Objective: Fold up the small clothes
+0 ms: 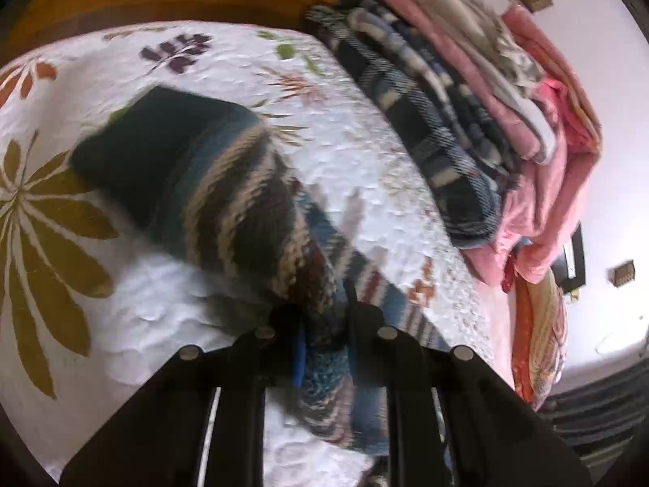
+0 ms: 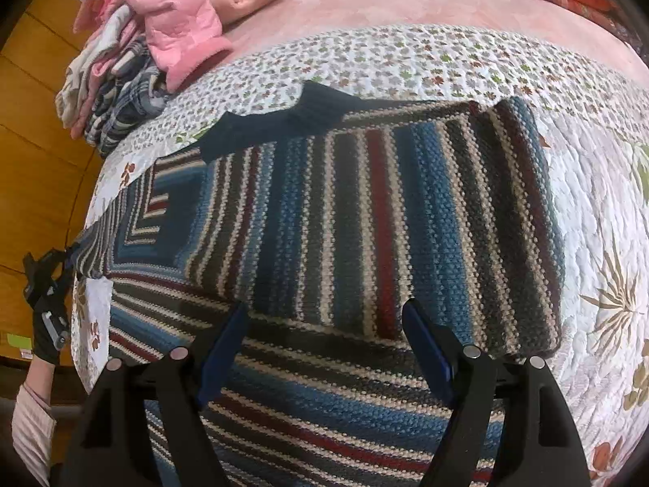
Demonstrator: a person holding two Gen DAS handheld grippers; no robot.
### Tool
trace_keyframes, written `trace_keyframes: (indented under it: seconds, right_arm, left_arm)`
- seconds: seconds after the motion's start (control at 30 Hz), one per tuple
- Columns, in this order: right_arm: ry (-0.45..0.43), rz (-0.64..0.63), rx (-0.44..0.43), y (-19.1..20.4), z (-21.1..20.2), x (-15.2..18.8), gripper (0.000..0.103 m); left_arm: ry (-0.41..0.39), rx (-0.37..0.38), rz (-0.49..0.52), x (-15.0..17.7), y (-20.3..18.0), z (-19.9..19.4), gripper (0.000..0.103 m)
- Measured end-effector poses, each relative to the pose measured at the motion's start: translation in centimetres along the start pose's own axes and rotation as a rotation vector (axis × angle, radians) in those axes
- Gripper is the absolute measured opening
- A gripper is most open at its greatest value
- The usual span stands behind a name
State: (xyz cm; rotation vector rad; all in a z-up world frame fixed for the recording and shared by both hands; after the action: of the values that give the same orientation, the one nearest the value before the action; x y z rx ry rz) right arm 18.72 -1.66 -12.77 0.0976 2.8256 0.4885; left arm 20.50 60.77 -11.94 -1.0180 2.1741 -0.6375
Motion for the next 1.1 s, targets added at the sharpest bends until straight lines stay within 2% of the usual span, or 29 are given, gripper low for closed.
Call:
trace_keyframes:
  seconds: [0.27, 0.57, 0.7, 0.83, 1.1]
  right_arm:
    - [0.001, -0.006, -0.009, 0.6, -0.1, 0.0, 0.079]
    - [0.002, -0.026, -0.012, 1.0, -0.3, -0.2, 0.079]
    - [0.007, -0.027, -0.004, 0.6, -0.1, -0.1, 0.079]
    - [0.011, -0.02, 0.004, -0.1, 0.0, -0.1, 0.079]
    - [0.015, -0.006, 0.008, -0.8, 0.1, -0.2, 0.079]
  left_arm:
    - [0.041, 0.117, 0.148, 2.4, -7.7, -1.0, 0.014]
    - [0.153, 0.24, 0.321, 9.4, -16.7, -0.2, 0.014]
    - [0.201, 0.269, 0.377, 12.8, -19.6, 0.6, 0.014]
    - [0.25, 0.27, 0.418, 16.0, -21.3, 2.2, 0.015]
    - [0.35, 0.177, 0.466, 21.8, -21.4, 7.3, 0.019]
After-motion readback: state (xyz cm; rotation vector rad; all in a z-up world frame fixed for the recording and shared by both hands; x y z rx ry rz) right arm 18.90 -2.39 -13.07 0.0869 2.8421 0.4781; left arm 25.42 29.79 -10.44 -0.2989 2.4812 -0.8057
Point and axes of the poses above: each gripper's, at about its wrist camera, not at the fingertips, and z roughly the way its jaws point, y to its left, x to its underside, the point moved 6 cm from there along z, roughly the way its jaws point, and after that the axes turned 1 degree about -y, right-handed, at the moved point
